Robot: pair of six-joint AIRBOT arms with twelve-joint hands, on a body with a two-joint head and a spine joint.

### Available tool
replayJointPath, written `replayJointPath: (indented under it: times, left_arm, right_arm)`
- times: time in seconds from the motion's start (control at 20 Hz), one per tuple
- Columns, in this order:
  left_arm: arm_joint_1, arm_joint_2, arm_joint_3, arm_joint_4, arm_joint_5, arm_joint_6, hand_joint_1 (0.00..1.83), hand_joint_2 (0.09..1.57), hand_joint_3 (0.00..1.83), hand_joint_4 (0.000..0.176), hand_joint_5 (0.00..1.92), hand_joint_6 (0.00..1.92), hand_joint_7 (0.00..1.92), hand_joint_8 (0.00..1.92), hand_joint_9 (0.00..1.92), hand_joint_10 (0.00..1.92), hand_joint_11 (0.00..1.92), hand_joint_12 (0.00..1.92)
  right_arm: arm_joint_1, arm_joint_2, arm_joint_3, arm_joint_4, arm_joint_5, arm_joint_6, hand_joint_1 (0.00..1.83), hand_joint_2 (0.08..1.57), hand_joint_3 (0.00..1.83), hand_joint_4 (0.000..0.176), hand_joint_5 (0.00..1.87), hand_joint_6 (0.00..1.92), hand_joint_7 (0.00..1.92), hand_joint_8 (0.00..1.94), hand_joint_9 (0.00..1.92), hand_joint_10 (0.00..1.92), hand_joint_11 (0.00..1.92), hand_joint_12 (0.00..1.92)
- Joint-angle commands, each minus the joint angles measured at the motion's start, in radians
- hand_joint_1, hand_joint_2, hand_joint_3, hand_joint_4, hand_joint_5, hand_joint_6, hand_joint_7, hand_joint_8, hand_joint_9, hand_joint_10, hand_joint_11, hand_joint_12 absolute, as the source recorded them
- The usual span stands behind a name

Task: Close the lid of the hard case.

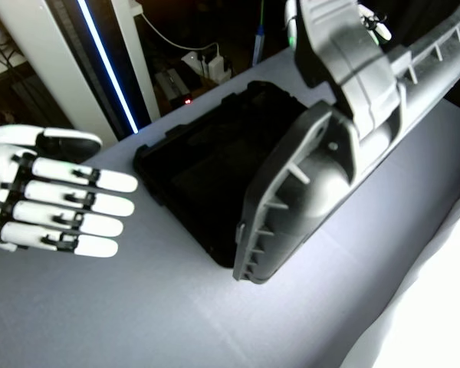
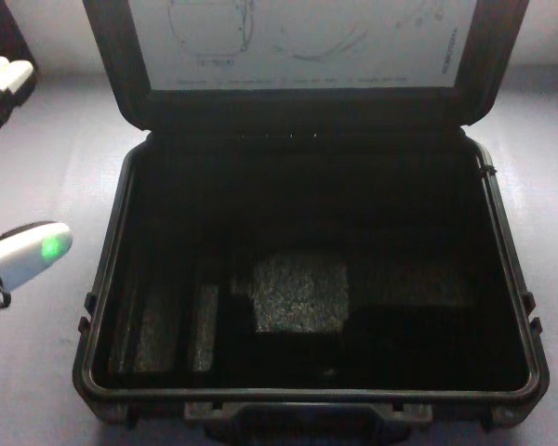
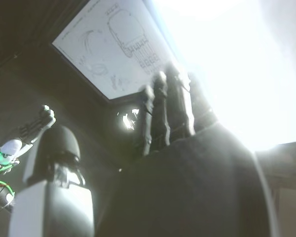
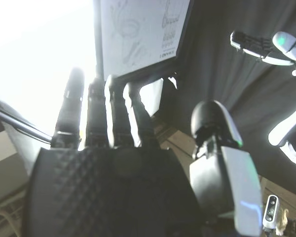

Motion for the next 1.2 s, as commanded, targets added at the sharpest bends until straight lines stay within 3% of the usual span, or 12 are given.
replayJointPath:
  times: [0.0, 0.1, 0.15, 0.25, 0.4, 0.45, 0.5, 0.55, 0.6, 0.65, 0.7, 1.15]
  left_arm:
    - [-0.015, -0.003, 0.013, -0.014, -0.117, -0.001, 0.12, 1.17, 0.0, 0.0, 0.0, 0.0, 0.0, 0.0, 0.0, 0.0, 0.0, 0.0]
    - [-0.041, -0.005, 0.03, -0.019, -0.092, 0.007, 0.12, 1.18, 0.0, 0.0, 0.0, 0.0, 0.0, 0.0, 0.0, 0.0, 0.0, 0.0]
    - [-0.06, -0.008, 0.042, -0.022, -0.066, 0.013, 0.15, 1.18, 0.0, 0.0, 0.0, 0.0, 0.0, 0.0, 0.0, 0.0, 0.0, 0.0]
    - [-0.104, -0.021, 0.078, -0.033, 0.0, 0.014, 0.18, 1.12, 0.0, 0.0, 0.0, 0.0, 0.0, 0.0, 0.0, 0.0, 0.0, 0.0]
    - [-0.185, -0.04, 0.133, -0.024, 0.11, 0.017, 0.19, 1.01, 0.0, 0.0, 0.0, 0.0, 0.0, 0.0, 0.0, 0.0, 0.0, 0.0]
    - [-0.211, -0.044, 0.147, -0.018, 0.141, 0.023, 0.2, 0.99, 0.0, 0.015, 0.0, 0.0, 0.0, 0.0, 0.0, 0.0, 0.0, 0.0]
    - [-0.236, -0.05, 0.162, -0.015, 0.169, 0.027, 0.16, 0.97, 0.0, 0.014, 0.0, 0.0, 0.0, 0.0, 0.0, 0.0, 0.0, 0.0]
    - [-0.265, -0.059, 0.185, -0.015, 0.212, 0.03, 0.17, 0.96, 0.0, 0.025, 0.0, 0.0, 0.0, 0.0, 0.0, 0.0, 0.0, 0.0]
    - [-0.291, -0.069, 0.205, -0.015, 0.252, 0.035, 0.16, 0.95, 0.0, 0.0, 0.0, 0.0, 0.0, 0.0, 0.0, 0.0, 0.0, 0.0]
    - [-0.301, -0.072, 0.214, -0.015, 0.271, 0.037, 0.17, 0.96, 0.0, 0.0, 0.0, 0.0, 0.0, 0.0, 0.0, 0.0, 0.0, 0.0]
    - [-0.326, -0.081, 0.232, -0.015, 0.309, 0.041, 0.18, 0.95, 0.0, 0.0, 0.0, 0.0, 0.0, 0.0, 0.0, 0.0, 0.0, 0.0]
    - [-0.495, -0.132, 0.345, -0.004, 0.552, 0.119, 0.07, 0.97, 0.0, 0.0, 0.0, 0.0, 0.0, 0.0, 0.0, 0.0, 0.0, 0.0]
  right_arm:
    - [0.011, 0.0, 0.01, 0.021, 0.094, 0.008, 0.0, 1.1, 0.0, 0.0, 0.0, 0.0, 0.0, 0.0, 0.0, 0.0, 0.0, 0.05]
    - [0.037, -0.001, 0.029, 0.018, 0.049, 0.008, 0.17, 1.04, 0.0, 0.0, 0.0, 0.0, 0.0, 0.0, 0.0, 0.0, 0.0, 0.0]
    - [0.058, -0.003, 0.04, 0.016, 0.024, 0.008, 0.24, 1.02, 0.0, 0.019, 0.0, 0.0, 0.0, 0.0, 0.0, 0.0, 0.0, 0.0]
    - [0.097, -0.008, 0.066, 0.017, -0.019, 0.005, 0.31, 1.01, 0.0, 0.0, 0.0, 0.0, 0.0, 0.0, 0.0, 0.0, 0.0, 0.0]
    - [0.158, -0.021, 0.108, 0.015, -0.095, 0.004, 0.14, 0.96, 0.0, 0.0, 0.0, 0.0, 0.0, 0.0, 0.0, 0.0, 0.02, 0.01]
    - [0.18, -0.026, 0.124, 0.015, -0.12, 0.004, 0.12, 0.91, 0.0, 0.008, 0.0, 0.0, 0.0, 0.0, 0.0, 0.0, 0.0, 0.0]
    - [0.202, -0.032, 0.138, 0.015, -0.148, 0.004, 0.16, 0.91, 0.0, 0.023, 0.0, 0.0, 0.0, 0.0, 0.0, 0.0, 0.0, 0.0]
    - [0.237, -0.043, 0.161, 0.012, -0.184, 0.003, 0.17, 0.93, 0.0, 0.021, 0.0, 0.0, 0.0, 0.0, 0.0, 0.0, 0.0, 0.0]
    - [0.267, -0.05, 0.177, 0.006, -0.216, -0.001, 0.18, 0.96, 0.02, 0.001, 0.0, 0.0, 0.0, 0.0, 0.0, 0.0, 0.0, 0.0]
    - [0.282, -0.053, 0.185, 0.001, -0.234, -0.004, 0.17, 0.96, 0.01, 0.013, 0.0, 0.0, 0.0, 0.0, 0.0, 0.0, 0.0, 0.0]
    - [0.316, -0.059, 0.198, -0.011, -0.267, -0.006, 0.16, 0.99, 0.02, 0.0, 0.0, 0.0, 0.0, 0.0, 0.0, 0.0, 0.0, 0.0]
    - [0.524, -0.092, 0.277, -0.105, -0.478, -0.06, 0.12, 0.99, 0.01, 0.0, 0.0, 0.0, 0.0, 0.0, 0.0, 0.0, 0.0, 0.0]
